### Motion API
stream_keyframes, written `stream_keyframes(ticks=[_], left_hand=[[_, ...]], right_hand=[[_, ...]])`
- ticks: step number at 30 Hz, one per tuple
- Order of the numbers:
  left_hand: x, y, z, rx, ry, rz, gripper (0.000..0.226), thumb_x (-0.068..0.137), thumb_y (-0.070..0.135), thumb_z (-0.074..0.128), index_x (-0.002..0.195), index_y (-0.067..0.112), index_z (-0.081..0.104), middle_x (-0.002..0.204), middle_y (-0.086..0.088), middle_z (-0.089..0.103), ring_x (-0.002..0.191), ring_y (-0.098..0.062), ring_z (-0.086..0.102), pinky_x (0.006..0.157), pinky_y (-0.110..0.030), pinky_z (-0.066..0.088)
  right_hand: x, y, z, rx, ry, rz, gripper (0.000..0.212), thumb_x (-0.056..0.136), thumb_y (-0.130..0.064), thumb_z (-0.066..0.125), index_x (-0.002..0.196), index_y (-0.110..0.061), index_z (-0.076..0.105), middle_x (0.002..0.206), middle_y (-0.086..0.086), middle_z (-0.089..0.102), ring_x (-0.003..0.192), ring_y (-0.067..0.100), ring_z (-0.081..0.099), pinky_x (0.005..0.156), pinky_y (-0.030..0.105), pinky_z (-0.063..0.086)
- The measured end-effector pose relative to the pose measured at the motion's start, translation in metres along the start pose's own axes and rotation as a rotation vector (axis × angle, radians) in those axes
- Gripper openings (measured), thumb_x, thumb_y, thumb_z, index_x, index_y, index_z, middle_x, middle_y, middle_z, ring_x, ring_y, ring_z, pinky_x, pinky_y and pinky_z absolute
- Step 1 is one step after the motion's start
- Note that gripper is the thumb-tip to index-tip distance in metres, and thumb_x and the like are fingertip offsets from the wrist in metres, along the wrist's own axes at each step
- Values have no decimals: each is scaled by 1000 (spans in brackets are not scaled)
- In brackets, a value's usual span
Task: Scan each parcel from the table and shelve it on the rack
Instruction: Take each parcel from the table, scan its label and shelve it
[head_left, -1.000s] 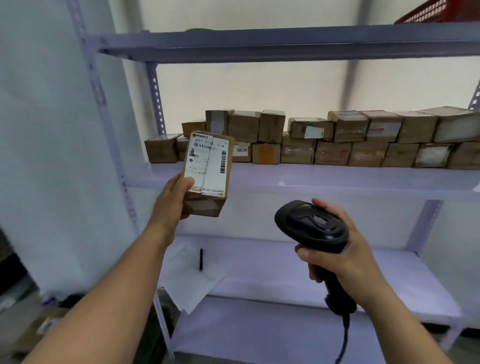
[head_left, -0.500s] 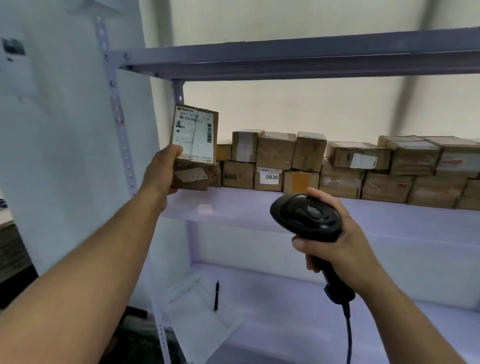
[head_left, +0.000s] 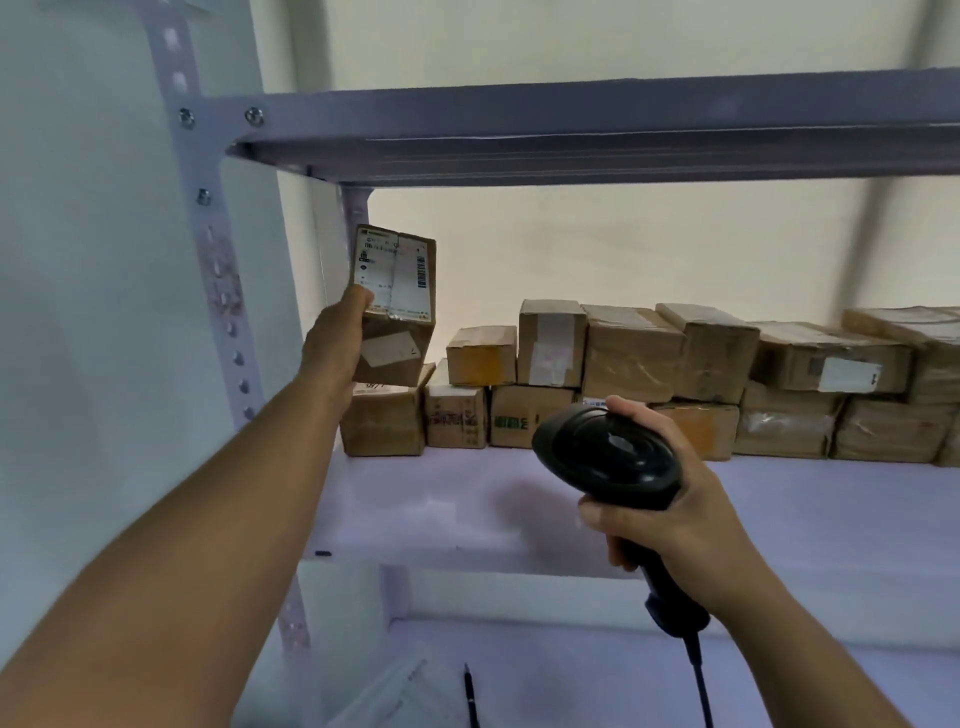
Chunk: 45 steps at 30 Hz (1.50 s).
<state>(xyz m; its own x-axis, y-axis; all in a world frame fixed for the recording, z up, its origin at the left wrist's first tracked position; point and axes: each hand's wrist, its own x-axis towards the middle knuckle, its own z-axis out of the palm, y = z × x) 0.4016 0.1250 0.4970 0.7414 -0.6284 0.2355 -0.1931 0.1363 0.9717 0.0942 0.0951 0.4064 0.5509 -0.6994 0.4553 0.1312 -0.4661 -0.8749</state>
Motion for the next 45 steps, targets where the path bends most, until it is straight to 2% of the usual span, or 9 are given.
stream_keyframes(ticks=[8,13,20,25,29,34,38,42,45], left_hand=[[67,-33,7,108,-67,-155,61,94,64,26,126,19,53,108,-13,64,98,-28,61,78,-34,50],[77,-41,11,250,77,144,46,104,44,25,140,20,41,136,-9,51,118,-30,52,85,-35,44],[79,-50,9,105,-107,135,73,82,49,70,144,28,37,121,1,49,103,-18,54,81,-32,50],[80,-58,16,3,-156,111,62,82,38,74,134,24,44,109,1,58,90,-11,58,68,-27,49],[82,-69,18,-14,-150,100,61,83,41,73,134,24,45,117,-4,60,102,-19,60,83,-36,52],[76,-77,14,82,-96,147,80,77,52,72,144,29,34,131,-1,54,121,-26,53,101,-48,46],[54,-87,6,311,61,252,89,79,48,74,150,25,25,153,-9,31,139,-30,30,110,-47,32],[33,-103,0,602,110,105,102,74,59,74,153,27,16,161,-12,7,148,-33,7,118,-52,16],[29,-110,5,706,78,45,110,66,70,73,151,26,19,161,-13,3,148,-35,5,117,-57,16]], right_hand=[[19,14,17,-44,79,23,85,71,12,78,130,-43,52,106,-19,64,54,31,63,51,36,57],[22,15,21,-53,94,38,86,70,12,78,132,-41,51,106,-19,65,53,30,63,51,35,56],[24,13,25,-45,107,42,85,71,14,77,130,-42,53,109,-15,65,51,30,61,51,36,56],[23,11,25,-56,123,29,85,71,14,77,129,-43,53,108,-17,65,51,30,61,50,36,56],[20,10,26,-56,143,41,85,70,14,77,128,-44,53,114,-6,63,52,29,62,50,33,55],[12,9,22,-77,164,33,85,71,12,77,127,-48,54,112,-8,64,51,29,61,50,35,54],[2,8,19,-96,143,63,86,72,12,77,133,-42,49,117,0,62,52,27,61,51,32,54],[-1,6,18,-107,109,64,85,72,13,77,133,-40,50,117,4,62,51,27,61,51,32,54],[1,7,19,-88,107,57,84,71,14,76,131,-40,52,113,1,64,50,28,61,49,32,54]])
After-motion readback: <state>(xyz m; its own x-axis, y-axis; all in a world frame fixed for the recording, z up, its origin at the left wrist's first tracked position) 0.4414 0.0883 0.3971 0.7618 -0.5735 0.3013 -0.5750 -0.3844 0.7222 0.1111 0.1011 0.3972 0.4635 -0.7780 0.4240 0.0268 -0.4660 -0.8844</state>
